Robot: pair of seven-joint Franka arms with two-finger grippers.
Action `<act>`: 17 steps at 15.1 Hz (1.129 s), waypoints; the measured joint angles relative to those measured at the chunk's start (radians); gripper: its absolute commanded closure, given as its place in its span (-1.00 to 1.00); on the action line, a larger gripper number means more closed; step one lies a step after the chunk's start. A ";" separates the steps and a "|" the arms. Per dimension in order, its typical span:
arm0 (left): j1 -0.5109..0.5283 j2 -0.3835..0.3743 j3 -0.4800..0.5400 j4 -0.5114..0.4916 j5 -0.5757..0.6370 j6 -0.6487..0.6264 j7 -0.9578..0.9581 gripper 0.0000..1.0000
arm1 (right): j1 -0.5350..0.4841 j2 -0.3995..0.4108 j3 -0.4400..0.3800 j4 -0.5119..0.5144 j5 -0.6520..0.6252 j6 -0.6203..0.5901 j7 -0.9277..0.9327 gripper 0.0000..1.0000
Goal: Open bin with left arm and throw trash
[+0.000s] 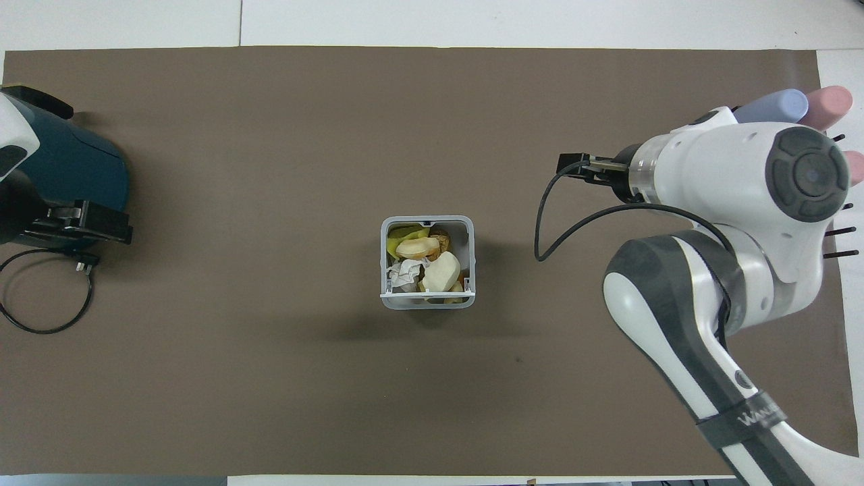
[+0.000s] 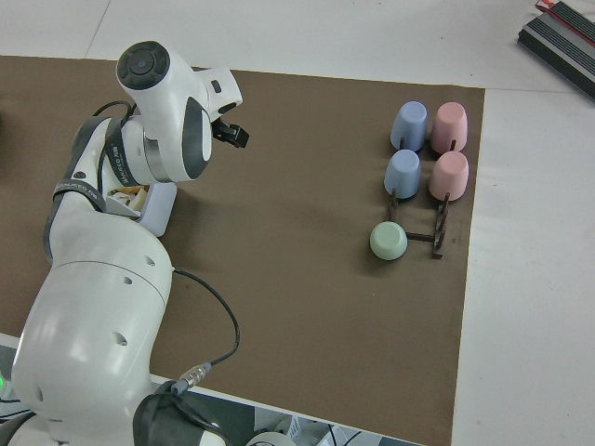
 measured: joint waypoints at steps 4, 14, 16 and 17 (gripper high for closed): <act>-0.003 0.000 0.002 0.000 0.000 0.005 -0.002 -1.00 | -0.046 -0.042 -0.034 0.070 0.000 -0.179 -0.120 -1.00; -0.002 0.000 0.006 0.000 -0.007 0.007 -0.020 -1.00 | 0.066 -0.109 -0.244 0.284 -0.039 -0.684 -0.241 -1.00; -0.001 0.000 0.010 0.000 -0.007 0.007 -0.021 -1.00 | 0.066 -0.124 -0.244 0.283 -0.043 -0.731 -0.241 -1.00; -0.001 0.000 0.011 0.000 -0.007 0.007 -0.021 -1.00 | 0.064 -0.127 -0.244 0.280 -0.044 -0.737 -0.241 -1.00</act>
